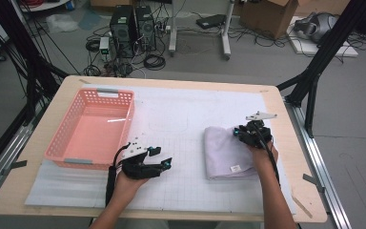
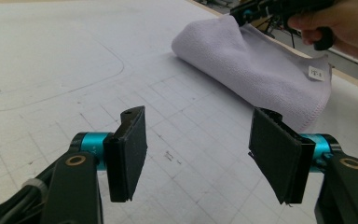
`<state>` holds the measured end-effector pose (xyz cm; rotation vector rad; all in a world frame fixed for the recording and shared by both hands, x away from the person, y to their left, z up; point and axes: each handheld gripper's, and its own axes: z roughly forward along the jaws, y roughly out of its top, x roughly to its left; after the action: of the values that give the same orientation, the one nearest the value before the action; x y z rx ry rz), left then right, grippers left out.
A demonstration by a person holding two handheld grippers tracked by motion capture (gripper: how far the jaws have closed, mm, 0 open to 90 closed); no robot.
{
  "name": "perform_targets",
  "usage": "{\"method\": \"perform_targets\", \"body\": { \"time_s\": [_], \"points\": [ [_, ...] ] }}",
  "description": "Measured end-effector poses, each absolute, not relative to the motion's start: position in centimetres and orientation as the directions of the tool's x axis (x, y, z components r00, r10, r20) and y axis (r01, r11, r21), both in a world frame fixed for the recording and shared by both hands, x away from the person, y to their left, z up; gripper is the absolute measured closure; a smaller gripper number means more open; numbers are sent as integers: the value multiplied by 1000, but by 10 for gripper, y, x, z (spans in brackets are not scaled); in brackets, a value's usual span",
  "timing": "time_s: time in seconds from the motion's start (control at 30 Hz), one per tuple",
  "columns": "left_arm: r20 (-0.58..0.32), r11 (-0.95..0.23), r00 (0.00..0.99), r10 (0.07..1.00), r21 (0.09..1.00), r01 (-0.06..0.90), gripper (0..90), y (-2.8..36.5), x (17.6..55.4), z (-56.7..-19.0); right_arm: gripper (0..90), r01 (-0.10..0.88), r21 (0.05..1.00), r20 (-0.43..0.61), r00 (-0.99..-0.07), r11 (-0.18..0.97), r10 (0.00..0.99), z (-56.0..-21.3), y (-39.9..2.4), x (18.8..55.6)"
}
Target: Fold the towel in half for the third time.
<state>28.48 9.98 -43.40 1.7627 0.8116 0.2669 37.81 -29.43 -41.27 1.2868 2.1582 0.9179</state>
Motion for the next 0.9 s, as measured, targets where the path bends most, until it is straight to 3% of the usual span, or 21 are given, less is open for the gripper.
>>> {"method": "perform_targets", "body": {
  "time_s": [0.07, 0.23, 0.4, 0.57, 0.7, 0.8, 0.9],
  "points": [
    [-215, -143, 739, 638, 910, 388, 370, 100, 285, -434, 731, 616, 700, -92, -426, 362, 900, -422, -296, 381],
    [-214, -144, 741, 637, 910, 388, 370, 99, 284, -434, 723, 645, 698, -140, -303, 310, 943, -424, -303, 380],
    [-211, -143, 741, 637, 912, 383, 370, 100, 284, -433, 677, 586, 765, -112, -286, 266, 952, -410, -314, 365],
    [-213, -135, 741, 637, 916, 379, 369, 100, 284, -432, 649, 567, 792, 7, -376, 225, 926, -405, -331, 341],
    [-209, -133, 743, 636, 918, 373, 369, 101, 284, -432, 611, 587, 763, 12, -430, 270, 903, -417, -331, 323],
    [-209, -134, 746, 632, 919, 371, 368, 101, 284, -432, 663, 610, 727, -15, -444, 315, 896, -431, -331, 312],
    [-211, -132, 745, 633, 919, 372, 363, 101, 284, -432, 693, 644, 716, 26, -409, 268, 912, -430, -340, 302]
  ]
}}
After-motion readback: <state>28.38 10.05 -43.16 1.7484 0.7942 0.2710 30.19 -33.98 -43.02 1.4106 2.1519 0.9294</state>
